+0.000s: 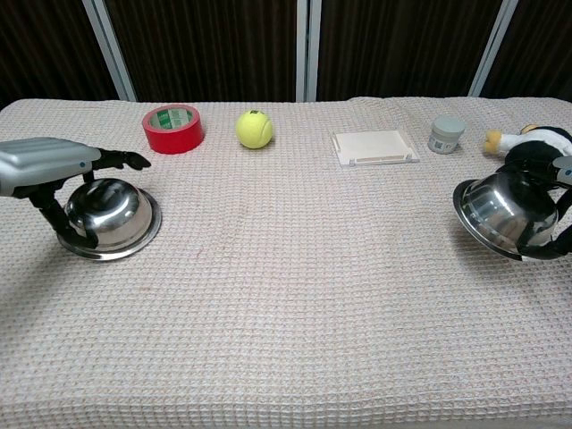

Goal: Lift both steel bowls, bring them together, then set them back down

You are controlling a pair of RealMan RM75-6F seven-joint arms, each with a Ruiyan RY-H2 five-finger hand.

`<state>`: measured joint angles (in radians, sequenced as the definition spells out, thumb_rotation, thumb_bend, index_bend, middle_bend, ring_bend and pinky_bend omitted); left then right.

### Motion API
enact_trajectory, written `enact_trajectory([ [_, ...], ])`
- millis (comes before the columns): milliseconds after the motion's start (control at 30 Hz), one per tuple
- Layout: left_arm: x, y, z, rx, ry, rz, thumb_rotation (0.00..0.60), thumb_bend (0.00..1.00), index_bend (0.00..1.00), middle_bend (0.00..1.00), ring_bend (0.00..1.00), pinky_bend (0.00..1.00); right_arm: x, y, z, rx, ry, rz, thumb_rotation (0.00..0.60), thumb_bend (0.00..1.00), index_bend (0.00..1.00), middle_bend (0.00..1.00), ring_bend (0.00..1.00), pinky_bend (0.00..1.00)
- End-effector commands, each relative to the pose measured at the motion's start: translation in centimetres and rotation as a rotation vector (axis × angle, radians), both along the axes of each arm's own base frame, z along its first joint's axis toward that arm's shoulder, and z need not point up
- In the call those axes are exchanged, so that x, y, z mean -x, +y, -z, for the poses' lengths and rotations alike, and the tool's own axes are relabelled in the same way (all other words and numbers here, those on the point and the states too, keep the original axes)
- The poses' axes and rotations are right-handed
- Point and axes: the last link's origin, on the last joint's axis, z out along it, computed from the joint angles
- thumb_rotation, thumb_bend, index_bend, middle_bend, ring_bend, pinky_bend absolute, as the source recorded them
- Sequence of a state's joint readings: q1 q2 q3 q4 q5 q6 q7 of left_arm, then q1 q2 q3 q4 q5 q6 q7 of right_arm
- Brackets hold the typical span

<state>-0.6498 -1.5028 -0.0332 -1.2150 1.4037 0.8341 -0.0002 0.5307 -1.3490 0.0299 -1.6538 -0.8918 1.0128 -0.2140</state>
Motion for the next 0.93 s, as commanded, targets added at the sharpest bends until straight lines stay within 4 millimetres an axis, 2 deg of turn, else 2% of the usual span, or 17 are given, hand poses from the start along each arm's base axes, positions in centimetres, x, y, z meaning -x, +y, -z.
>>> enact_trajectory([
  [33,0.0,0.0,0.0,-0.002,-0.015,-0.008,0.600,0.00,0.00,0.00,0.00,0.19,-0.2,-0.1,-0.1,-0.033,0.003,-0.002,0.600,0.05,0.00,0.06,0.02,0.14],
  [100,0.1,0.0,0.0,-0.004,-0.019,-0.011,0.600,0.00,0.00,0.00,0.00,0.18,-0.2,-0.1,-0.2,-0.030,0.001,-0.002,0.600,0.02,0.00,0.01,0.00,0.06],
  [200,0.2,-0.1,-0.2,-0.010,-0.030,-0.019,0.600,0.00,0.00,0.00,0.00,0.17,-0.3,-0.2,-0.3,-0.026,0.001,-0.005,0.600,0.00,0.00,0.00,0.00,0.00],
  [333,0.0,0.0,-1.2,-0.037,-0.054,-0.027,0.600,0.00,0.00,0.00,0.00,0.17,-0.4,0.0,-0.6,-0.014,-0.004,-0.006,0.600,0.00,0.00,0.00,0.00,0.00],
  [433,0.0,-0.4,-2.8,-0.086,-0.084,-0.037,0.600,0.00,0.00,0.00,0.00,0.17,-0.4,0.4,-1.4,0.029,-0.017,-0.012,0.600,0.00,0.00,0.00,0.00,0.00],
  [533,0.6,-1.4,-4.9,-0.199,-0.133,-0.062,0.600,0.07,0.00,0.00,0.00,0.16,-0.2,1.3,-2.9,0.138,-0.048,-0.027,0.600,0.00,0.00,0.00,0.00,0.00],
  [600,1.5,-2.6,-6.2,-0.333,-0.171,-0.095,0.600,0.14,0.00,0.00,0.00,0.16,0.3,2.1,-4.2,0.235,-0.059,-0.044,0.600,0.01,0.00,0.00,0.00,0.00],
  [700,3.0,-5.2,-6.9,-0.531,-0.191,-0.152,0.600,0.16,0.00,0.01,0.00,0.17,1.4,3.4,-5.3,0.385,-0.002,-0.113,0.600,0.03,0.00,0.00,0.00,0.00],
  [867,5.1,-10.1,-6.3,-0.631,-0.181,-0.250,0.600,0.16,0.00,0.03,0.00,0.17,3.2,5.7,-4.0,0.446,0.081,-0.167,0.600,0.06,0.00,0.00,0.00,0.00],
  [933,5.7,-11.2,-6.2,-0.667,-0.180,-0.267,0.600,0.16,0.00,0.03,0.00,0.17,3.6,5.9,-3.5,0.447,0.079,-0.165,0.600,0.06,0.00,0.00,0.00,0.00],
])
